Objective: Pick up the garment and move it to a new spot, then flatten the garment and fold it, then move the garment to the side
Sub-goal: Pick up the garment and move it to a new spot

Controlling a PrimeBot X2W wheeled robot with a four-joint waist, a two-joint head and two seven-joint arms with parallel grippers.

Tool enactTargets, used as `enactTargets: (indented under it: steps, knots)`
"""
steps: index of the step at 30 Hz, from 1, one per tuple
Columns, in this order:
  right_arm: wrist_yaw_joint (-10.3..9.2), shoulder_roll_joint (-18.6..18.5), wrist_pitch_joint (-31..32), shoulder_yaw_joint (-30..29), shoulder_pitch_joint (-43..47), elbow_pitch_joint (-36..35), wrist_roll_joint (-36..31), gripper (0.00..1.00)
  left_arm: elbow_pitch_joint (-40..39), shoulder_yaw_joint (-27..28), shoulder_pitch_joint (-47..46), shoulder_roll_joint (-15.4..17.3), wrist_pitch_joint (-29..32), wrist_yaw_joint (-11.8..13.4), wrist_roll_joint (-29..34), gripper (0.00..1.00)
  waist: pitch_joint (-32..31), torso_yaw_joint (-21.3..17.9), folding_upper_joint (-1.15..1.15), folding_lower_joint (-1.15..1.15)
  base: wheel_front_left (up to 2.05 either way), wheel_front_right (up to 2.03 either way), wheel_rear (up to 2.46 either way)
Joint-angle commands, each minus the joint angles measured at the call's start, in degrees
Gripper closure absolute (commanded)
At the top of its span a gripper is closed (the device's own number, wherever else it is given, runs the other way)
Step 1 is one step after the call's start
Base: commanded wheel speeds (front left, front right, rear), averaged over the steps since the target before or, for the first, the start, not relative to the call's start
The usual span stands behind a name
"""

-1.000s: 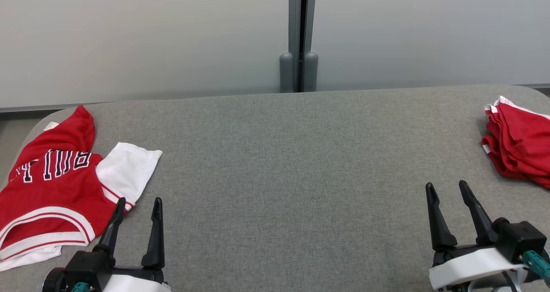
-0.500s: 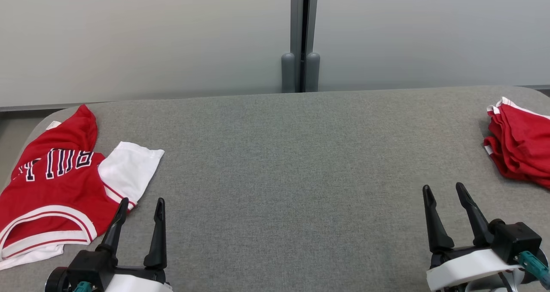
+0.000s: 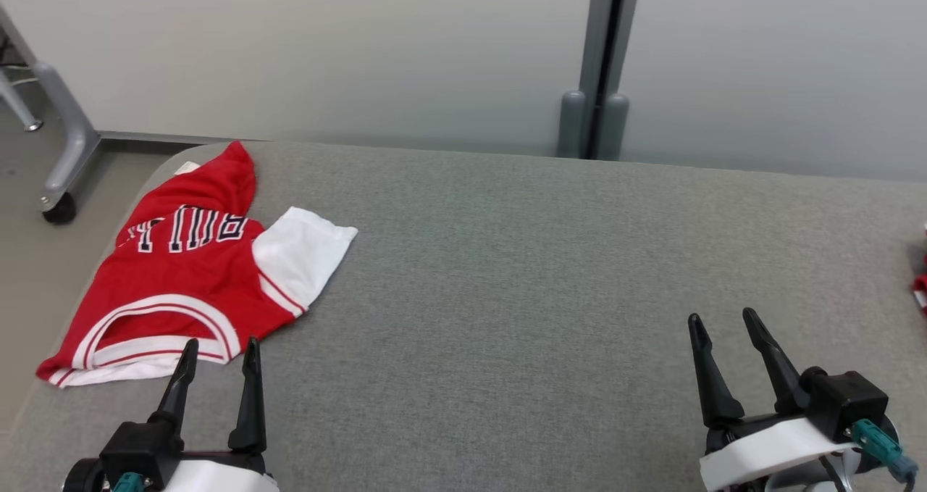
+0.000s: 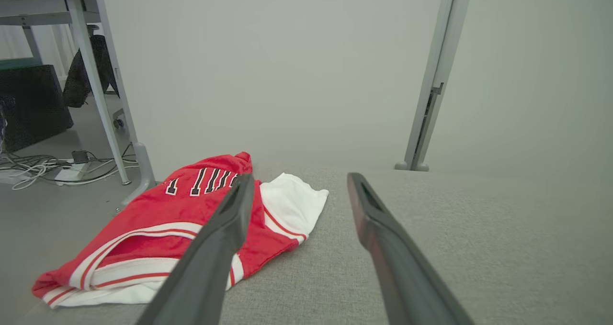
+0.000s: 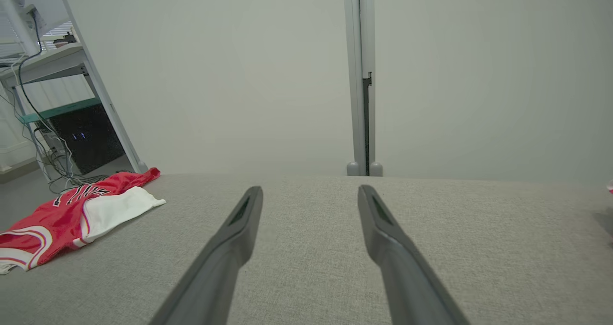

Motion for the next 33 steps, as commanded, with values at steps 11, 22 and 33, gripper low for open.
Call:
enactTargets:
  steps: [11, 22, 33]
  knots:
    - [-0.01, -0.21, -0.28, 2.49, -1.7, 0.79, 0.84, 0.0, 1.35, 1.38, -0.43, 0.12, -0.01, 0.81, 0.13, 0.0, 0.42, 11.86, 0.0, 0.0, 0.0, 0.0, 0.0]
    - [-0.01, -0.47, -0.28, 3.76, -2.58, 1.03, 1.33, 0.0, 2.57, 2.1, -2.96, 0.88, 2.97, 0.61, -1.4, 0.0, 0.88, 13.42, 0.0, 0.0, 0.0, 0.0, 0.0]
    - [-0.01, -1.35, -0.28, 2.49, -5.88, -0.72, -0.05, 0.0, 4.77, 2.44, -19.67, 8.59, 25.86, -2.04, -9.67, 0.0, 6.95, 9.74, 0.0, 0.0, 0.0, 0.0, 0.0]
